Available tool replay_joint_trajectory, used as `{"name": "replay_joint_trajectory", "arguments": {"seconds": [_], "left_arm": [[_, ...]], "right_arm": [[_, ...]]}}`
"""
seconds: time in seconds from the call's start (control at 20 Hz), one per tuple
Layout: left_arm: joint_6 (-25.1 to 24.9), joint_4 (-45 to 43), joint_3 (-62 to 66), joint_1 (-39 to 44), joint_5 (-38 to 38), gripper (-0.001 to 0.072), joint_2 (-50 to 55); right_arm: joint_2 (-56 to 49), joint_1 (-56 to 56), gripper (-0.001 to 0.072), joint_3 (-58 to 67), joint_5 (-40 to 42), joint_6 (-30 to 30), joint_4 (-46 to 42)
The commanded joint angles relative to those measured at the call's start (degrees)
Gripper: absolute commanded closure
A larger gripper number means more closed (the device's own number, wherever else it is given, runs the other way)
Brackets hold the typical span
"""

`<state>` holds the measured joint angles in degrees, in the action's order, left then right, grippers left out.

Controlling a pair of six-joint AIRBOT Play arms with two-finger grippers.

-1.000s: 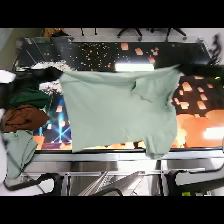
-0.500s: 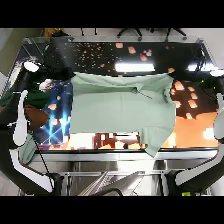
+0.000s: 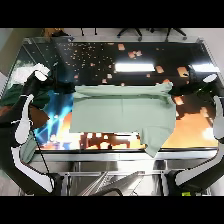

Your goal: Fold the shirts.

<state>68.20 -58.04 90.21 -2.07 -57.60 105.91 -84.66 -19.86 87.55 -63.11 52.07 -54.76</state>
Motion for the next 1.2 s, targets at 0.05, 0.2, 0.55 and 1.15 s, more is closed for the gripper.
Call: {"name": "replay_joint_trajectory", "arguments": {"seconds": [0.05, 0.2, 0.55, 1.15], "left_arm": [[-5.9, -0.9, -4.8, 0.0, 4.7, 0.0697, 0.1], [-6.5, -0.9, -6.1, 0.0, 6.6, 0.0695, 0.1], [-6.7, -0.3, -6.3, 0.0, 5.0, 0.0618, -0.4], [0.2, -0.8, -21.2, -11.5, -16.5, 0.0115, -17.0]], "right_arm": [[-1.2, 0.1, 0.0689, -1.7, 1.8, 0.3, -2.1], [-2.4, 0.1, 0.0688, -1.7, 2.2, 0.7, -2.0], [-1.3, 0.0, 0.042, -1.6, 0.9, 2.0, -0.8], [24.3, -15.9, 0.0301, -11.2, -15.9, 17.2, -7.0]]}}
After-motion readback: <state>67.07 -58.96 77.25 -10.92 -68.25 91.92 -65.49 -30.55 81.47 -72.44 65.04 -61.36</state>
